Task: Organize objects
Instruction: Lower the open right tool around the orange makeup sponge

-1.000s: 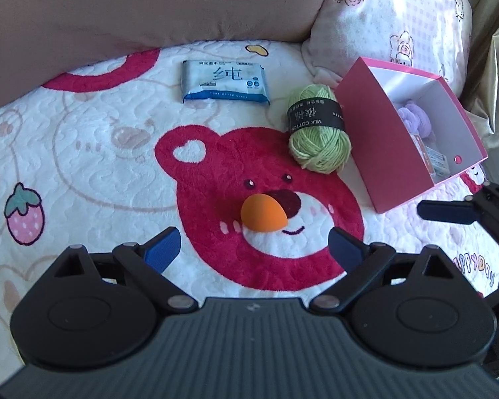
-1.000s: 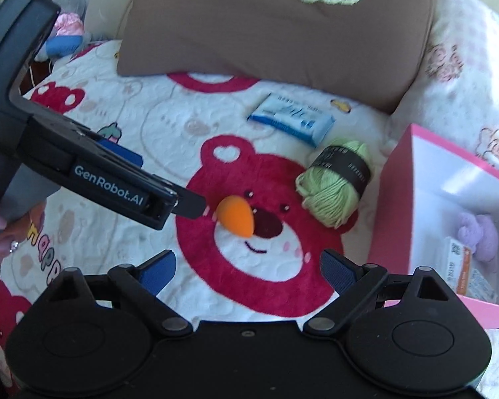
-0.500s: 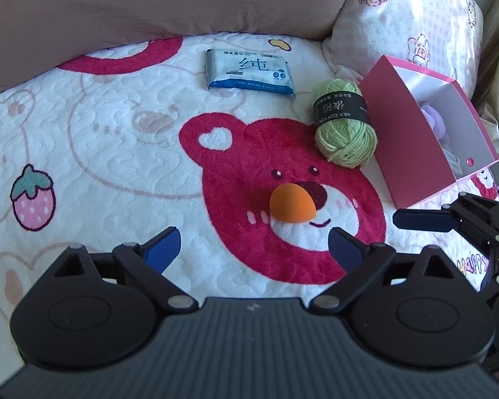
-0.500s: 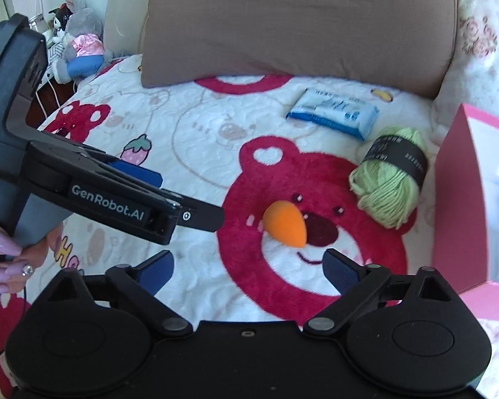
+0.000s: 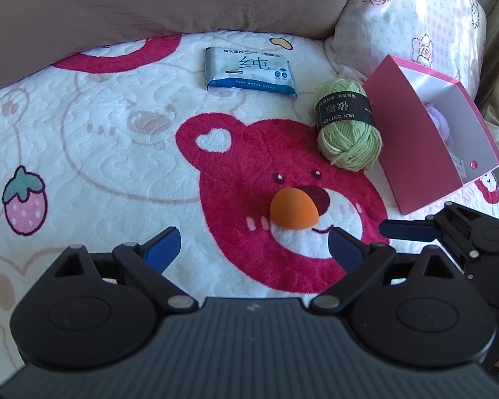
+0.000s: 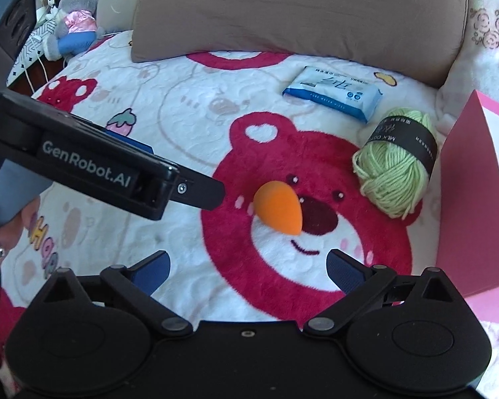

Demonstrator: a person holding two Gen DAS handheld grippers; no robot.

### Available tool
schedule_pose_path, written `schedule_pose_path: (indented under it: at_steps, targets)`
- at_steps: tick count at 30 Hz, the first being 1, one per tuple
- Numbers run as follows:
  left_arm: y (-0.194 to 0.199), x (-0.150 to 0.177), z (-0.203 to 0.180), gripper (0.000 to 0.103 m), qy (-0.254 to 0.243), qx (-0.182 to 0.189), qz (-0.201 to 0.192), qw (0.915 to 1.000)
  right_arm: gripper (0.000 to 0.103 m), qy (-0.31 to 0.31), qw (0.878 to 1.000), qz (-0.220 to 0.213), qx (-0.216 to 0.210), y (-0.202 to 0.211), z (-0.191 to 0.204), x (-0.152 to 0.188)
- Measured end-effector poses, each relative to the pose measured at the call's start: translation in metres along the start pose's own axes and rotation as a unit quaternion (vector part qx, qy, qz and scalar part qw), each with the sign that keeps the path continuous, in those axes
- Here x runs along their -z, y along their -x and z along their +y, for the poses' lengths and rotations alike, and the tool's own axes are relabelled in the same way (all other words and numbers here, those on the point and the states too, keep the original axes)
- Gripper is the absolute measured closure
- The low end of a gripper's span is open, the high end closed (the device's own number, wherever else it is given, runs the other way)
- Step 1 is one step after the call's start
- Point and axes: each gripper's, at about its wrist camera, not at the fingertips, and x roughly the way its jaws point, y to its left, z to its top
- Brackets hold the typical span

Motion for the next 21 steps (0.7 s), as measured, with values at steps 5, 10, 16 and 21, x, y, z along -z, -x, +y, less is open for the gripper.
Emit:
schedule_pose_path:
  at_steps: [5, 10, 16, 21]
  targets:
    - [-0.016, -0.001, 0.004, 0.007, 0.015, 0.006, 0.011, 0.9998, 0.002, 0.035, 0.999, -0.010, 0.033, -0.015, 0.008, -0.002]
    - [-0.030, -0.001, 0.007, 0.007, 0.027, 0.041, 0.009, 0.9987, 0.002, 0.031, 0.999, -0.007, 0.015, -0.039, 0.004, -0.003]
    - [-0.041, -0.004, 0.005, 0.007, 0.011, 0.040, 0.023, 0.9989, 0.001, 0.023, 0.999, 0.032, 0.003, -0.071, -0.003, 0.011]
    - [-0.046, -0.005, 0.007, 0.007, 0.010, 0.033, 0.023, 0.9991, 0.000, 0.041, 0.999, 0.005, 0.008, -0.071, 0.000, 0.023]
